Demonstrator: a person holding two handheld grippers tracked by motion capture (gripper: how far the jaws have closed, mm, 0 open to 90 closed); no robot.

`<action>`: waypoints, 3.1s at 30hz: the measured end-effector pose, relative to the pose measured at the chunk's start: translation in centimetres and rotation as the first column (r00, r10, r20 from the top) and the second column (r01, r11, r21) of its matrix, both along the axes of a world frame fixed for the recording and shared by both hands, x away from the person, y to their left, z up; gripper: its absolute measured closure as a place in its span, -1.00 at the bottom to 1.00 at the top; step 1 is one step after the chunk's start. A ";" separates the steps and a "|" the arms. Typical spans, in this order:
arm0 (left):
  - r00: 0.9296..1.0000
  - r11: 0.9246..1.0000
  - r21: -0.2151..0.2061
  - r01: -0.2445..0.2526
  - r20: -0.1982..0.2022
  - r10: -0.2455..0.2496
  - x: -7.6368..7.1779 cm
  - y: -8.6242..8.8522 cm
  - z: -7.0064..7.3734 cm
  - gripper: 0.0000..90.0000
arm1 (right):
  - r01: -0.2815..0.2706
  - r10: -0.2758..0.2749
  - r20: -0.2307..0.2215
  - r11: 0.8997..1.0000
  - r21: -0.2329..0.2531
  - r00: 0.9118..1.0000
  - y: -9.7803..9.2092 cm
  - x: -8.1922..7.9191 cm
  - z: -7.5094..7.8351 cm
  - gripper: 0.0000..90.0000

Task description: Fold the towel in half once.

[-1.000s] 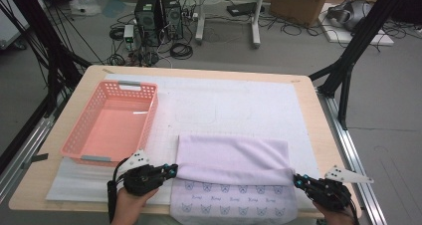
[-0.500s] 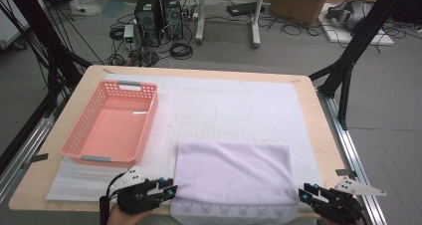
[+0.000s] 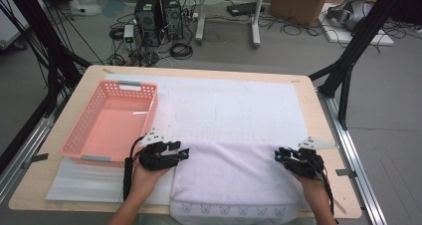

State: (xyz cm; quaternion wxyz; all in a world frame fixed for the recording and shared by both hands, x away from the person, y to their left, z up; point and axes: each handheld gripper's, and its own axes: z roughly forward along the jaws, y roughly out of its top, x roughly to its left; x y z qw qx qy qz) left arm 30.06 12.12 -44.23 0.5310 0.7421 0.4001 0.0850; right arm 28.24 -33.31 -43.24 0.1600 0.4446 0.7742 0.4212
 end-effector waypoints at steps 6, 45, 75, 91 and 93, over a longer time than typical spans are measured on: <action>0.999 0.999 0.028 -0.025 -0.020 0.026 0.7 0.1 -0.7 0.12 | 0.066 -0.067 -0.033 0.996 -0.053 0.997 -0.8 1.8 -1.7 0.75; 0.997 0.982 0.186 -0.044 -0.052 0.055 0.6 -1.9 -1.0 0.89 | 0.077 -0.078 -0.085 0.997 -0.018 0.993 -1.5 -1.3 -1.6 0.87; 0.986 0.981 0.098 -0.167 0.002 0.167 11.8 -1.1 4.7 0.90 | 0.155 -0.155 0.118 0.988 0.004 0.981 -1.3 10.1 3.8 0.89; 0.977 0.972 0.094 -0.215 0.030 0.213 14.6 -0.8 5.9 0.87 | 0.240 -0.242 0.149 0.970 0.034 0.959 0.2 14.2 4.7 0.88; 0.974 0.965 0.130 -0.228 0.030 0.226 14.5 -1.1 5.5 0.62 | 0.241 -0.244 0.137 0.970 0.038 0.960 0.3 14.3 4.5 0.78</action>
